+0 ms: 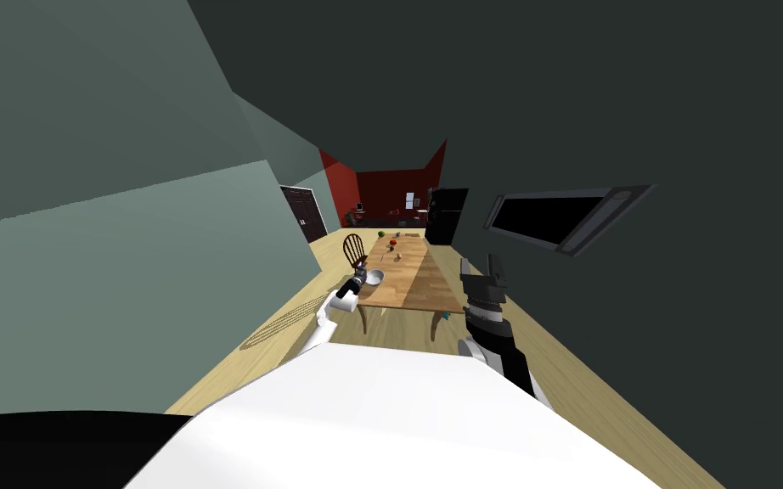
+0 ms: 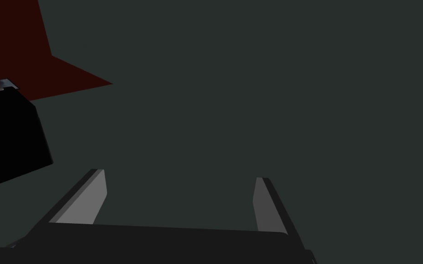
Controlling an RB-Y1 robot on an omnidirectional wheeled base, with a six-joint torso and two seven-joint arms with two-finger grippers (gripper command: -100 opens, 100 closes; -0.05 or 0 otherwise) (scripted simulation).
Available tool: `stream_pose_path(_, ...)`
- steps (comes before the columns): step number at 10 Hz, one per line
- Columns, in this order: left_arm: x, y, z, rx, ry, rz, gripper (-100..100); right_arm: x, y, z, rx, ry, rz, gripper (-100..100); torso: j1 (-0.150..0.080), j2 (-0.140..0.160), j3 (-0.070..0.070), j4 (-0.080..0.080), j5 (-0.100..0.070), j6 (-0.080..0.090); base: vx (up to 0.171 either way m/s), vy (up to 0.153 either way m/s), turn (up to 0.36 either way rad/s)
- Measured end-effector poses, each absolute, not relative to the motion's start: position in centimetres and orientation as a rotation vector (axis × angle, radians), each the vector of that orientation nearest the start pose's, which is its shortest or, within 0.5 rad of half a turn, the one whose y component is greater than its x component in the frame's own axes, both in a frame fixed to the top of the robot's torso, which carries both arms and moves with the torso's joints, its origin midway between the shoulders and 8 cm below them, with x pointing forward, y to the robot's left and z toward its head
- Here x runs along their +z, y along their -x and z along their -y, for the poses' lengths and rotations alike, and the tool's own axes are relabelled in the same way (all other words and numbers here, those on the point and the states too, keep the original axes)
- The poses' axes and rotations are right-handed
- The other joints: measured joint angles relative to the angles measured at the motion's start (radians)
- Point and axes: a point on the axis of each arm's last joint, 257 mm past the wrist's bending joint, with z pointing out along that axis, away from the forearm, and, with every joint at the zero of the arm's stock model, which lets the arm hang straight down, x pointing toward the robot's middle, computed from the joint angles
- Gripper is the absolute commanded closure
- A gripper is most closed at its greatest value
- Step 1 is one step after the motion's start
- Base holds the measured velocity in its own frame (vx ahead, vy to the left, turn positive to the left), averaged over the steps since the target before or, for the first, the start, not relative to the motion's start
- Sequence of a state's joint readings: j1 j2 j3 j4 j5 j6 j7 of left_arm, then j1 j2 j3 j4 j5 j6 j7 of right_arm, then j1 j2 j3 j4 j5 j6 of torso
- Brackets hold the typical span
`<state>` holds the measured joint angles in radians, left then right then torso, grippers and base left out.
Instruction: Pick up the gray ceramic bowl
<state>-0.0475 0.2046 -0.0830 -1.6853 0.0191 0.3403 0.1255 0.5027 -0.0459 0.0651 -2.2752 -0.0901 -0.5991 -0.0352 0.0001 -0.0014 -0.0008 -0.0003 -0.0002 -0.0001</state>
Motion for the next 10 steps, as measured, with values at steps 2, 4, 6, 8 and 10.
stream_pose_path(2,-25.0,-55.7,-23.2,-1.075,1.316,-1.471,-100,3.8,-32.9,26.4,1.476,-0.634,-0.521,0,0.001,0.000,0.000,0.000,0.000,0.000,0.007,0.007,0.021)
stream_pose_path(4,-26.6,-56.0,-22.8,-1.047,1.367,-1.508,-100,3.8,-32.9,26.4,1.476,-0.634,-0.521,0,0.001,0.000,0.000,0.000,0.000,0.000,0.013,0.016,0.017)
stream_pose_path(6,-28.1,-56.5,-22.5,-1.016,1.418,-1.544,-100,3.8,-32.9,26.4,1.476,-0.634,-0.521,0,0.002,-0.001,0.000,0.000,0.000,0.000,0.017,0.022,0.015)
stream_pose_path(8,-29.6,-56.5,-22.2,-0.985,1.468,-1.577,-100,3.8,-32.9,26.4,1.476,-0.634,-0.521,0,0.002,-0.001,-0.001,0.000,0.000,0.000,0.022,0.026,0.010)
stream_pose_path(10,-31.0,-56.4,-21.9,-0.951,1.519,-1.610,-100,3.8,-32.9,26.4,1.476,-0.634,-0.521,0,0.002,-0.001,-0.001,0.000,0.000,0.000,0.022,0.031,0.008)
